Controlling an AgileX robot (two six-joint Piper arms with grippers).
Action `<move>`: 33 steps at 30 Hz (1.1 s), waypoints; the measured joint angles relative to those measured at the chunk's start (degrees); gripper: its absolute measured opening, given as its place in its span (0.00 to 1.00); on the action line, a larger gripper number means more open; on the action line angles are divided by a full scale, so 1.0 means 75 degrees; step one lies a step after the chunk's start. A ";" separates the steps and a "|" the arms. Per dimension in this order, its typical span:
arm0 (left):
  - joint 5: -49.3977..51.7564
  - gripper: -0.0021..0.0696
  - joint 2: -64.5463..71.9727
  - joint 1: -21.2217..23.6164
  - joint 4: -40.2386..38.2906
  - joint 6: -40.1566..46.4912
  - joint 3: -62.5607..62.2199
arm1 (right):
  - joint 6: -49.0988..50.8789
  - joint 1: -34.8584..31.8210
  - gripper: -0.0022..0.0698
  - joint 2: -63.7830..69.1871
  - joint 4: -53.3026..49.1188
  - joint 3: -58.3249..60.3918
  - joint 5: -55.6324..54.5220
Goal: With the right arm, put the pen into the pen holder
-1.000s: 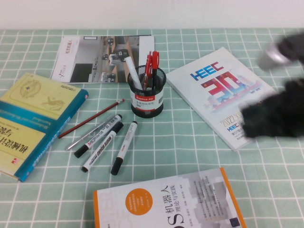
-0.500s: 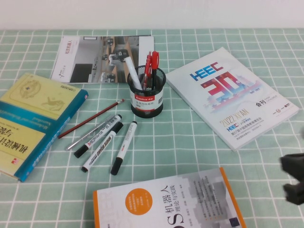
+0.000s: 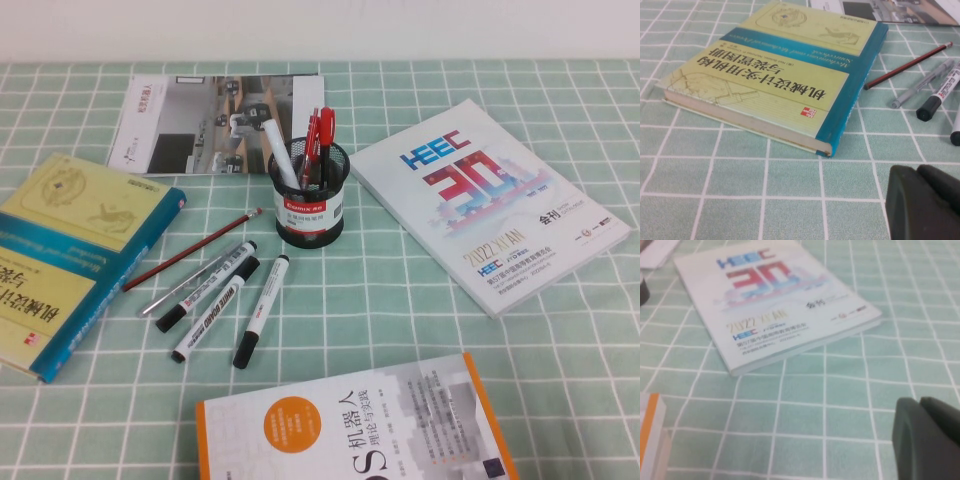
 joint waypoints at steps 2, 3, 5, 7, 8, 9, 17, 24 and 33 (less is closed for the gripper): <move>0.0000 0.02 0.0000 0.0000 0.0000 0.0000 0.0000 | 0.0000 -0.0014 0.00 -0.0662 -0.0013 0.0320 -0.0053; 0.0000 0.02 0.0000 0.0000 0.0000 0.0000 0.0000 | 0.0000 -0.0014 0.00 -0.0979 -0.0013 0.0479 -0.0104; 0.0000 0.02 0.0000 0.0000 0.0000 0.0000 0.0000 | 0.0005 -0.0014 0.00 -0.1493 -0.0013 0.0742 -0.0191; 0.0000 0.02 0.0000 0.0000 0.0000 0.0000 0.0000 | 0.0017 -0.0014 0.00 -0.1904 -0.0013 0.0915 -0.0271; 0.0000 0.02 0.0000 0.0000 0.0000 0.0000 0.0000 | 0.0017 -0.0014 0.00 -0.2070 -0.0013 0.0931 -0.0341; 0.0000 0.02 0.0000 0.0000 0.0000 0.0000 0.0000 | 0.0023 -0.0014 0.00 -0.2166 0.0003 0.0931 -0.0374; 0.0000 0.02 0.0000 0.0000 0.0000 0.0000 0.0000 | 0.0035 -0.0014 0.00 -0.2218 0.0067 0.0931 -0.0405; 0.0000 0.02 0.0000 0.0000 0.0000 0.0000 0.0000 | 0.0035 -0.0014 0.00 -0.2218 0.0039 0.0931 -0.0318; 0.0000 0.02 0.0000 0.0000 0.0000 0.0000 0.0000 | -0.2308 -0.0014 0.00 -0.2218 0.2087 0.0931 0.0510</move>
